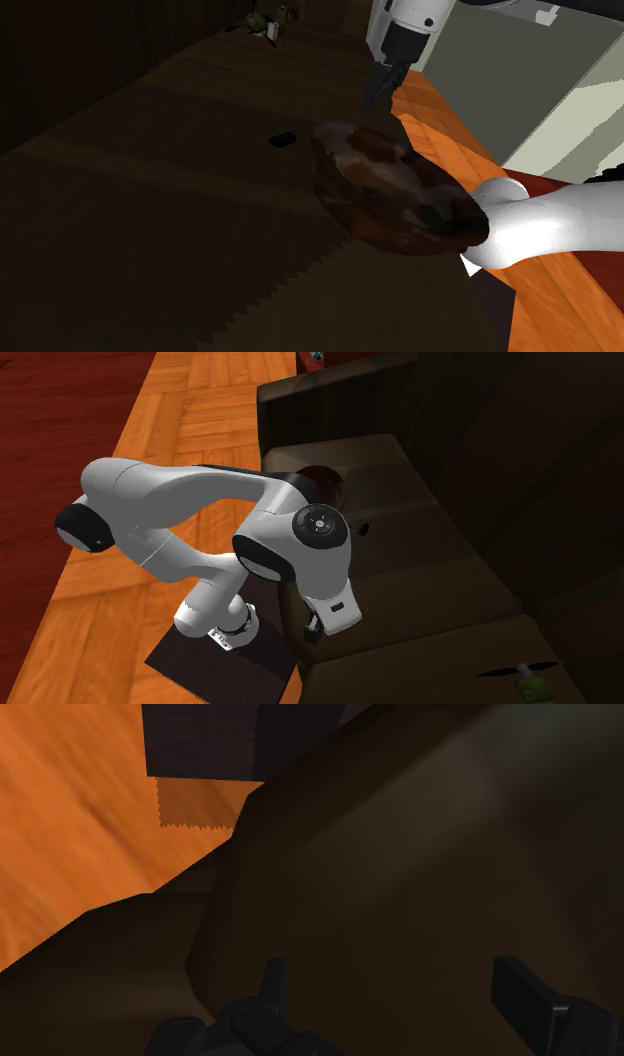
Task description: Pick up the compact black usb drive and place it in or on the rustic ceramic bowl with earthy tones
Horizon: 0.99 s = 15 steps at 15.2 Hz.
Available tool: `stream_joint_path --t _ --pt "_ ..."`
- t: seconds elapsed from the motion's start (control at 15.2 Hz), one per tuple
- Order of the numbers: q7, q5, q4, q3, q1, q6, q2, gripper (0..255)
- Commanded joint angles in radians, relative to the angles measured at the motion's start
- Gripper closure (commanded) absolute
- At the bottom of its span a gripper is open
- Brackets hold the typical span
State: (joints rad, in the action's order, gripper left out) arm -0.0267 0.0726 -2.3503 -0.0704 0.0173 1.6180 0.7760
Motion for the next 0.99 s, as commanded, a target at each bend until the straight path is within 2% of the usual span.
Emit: stream_joint_path --t 0.0,0.46,0.92 --pt "0.0 0.0 0.0 0.0 0.0 0.0 0.0 0" --pt "0.208 0.089 0.102 -0.163 -0.034 -0.038 -0.064 0" --pt "0.421 0.144 0.264 -0.326 -0.043 -0.063 -0.192 0"
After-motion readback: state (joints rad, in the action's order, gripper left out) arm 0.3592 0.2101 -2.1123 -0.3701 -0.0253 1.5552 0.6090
